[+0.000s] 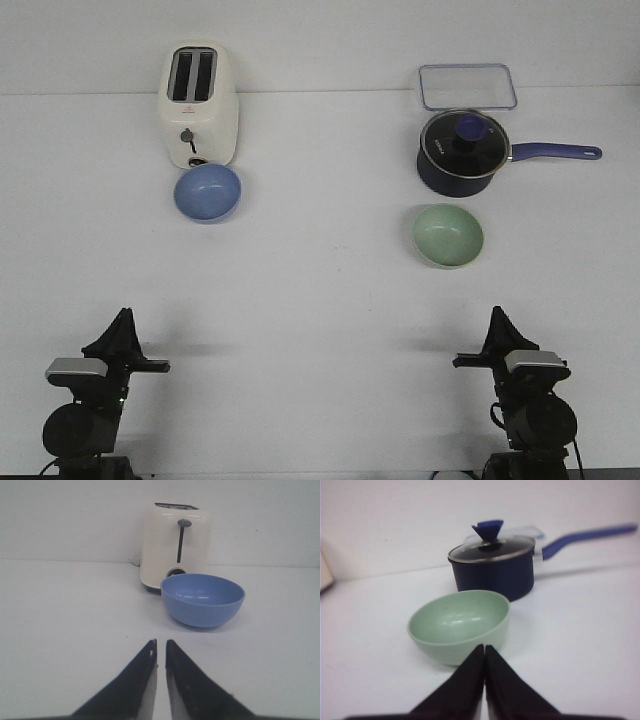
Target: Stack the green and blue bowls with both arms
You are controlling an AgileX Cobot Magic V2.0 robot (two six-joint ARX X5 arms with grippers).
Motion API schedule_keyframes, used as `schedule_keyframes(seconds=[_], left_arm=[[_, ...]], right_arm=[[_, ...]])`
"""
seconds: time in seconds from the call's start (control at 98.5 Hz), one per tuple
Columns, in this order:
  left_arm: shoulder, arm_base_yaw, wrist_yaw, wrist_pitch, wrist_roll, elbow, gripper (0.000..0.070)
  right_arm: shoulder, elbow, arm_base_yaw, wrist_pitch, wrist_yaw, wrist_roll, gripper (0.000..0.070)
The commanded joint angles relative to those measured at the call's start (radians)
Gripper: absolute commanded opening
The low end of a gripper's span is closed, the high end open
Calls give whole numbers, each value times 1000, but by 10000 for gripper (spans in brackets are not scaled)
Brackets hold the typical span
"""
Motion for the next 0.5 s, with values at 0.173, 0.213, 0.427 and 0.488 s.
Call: schedule_keyframes(seconds=[0.173, 0.213, 0.427, 0.488], left_arm=[[-1, 0, 4, 12, 5, -20, 15], [-1, 0, 4, 12, 5, -20, 14], [-1, 0, 4, 12, 5, -20, 15], [-1, 0, 4, 12, 5, -20, 15]], right_arm=[[249, 196, -5, -93, -6, 152, 0], [317, 238, -10, -114, -6, 149, 0], [682, 454, -37, -123, -79, 117, 312], [785, 515, -45, -123, -98, 102, 419]])
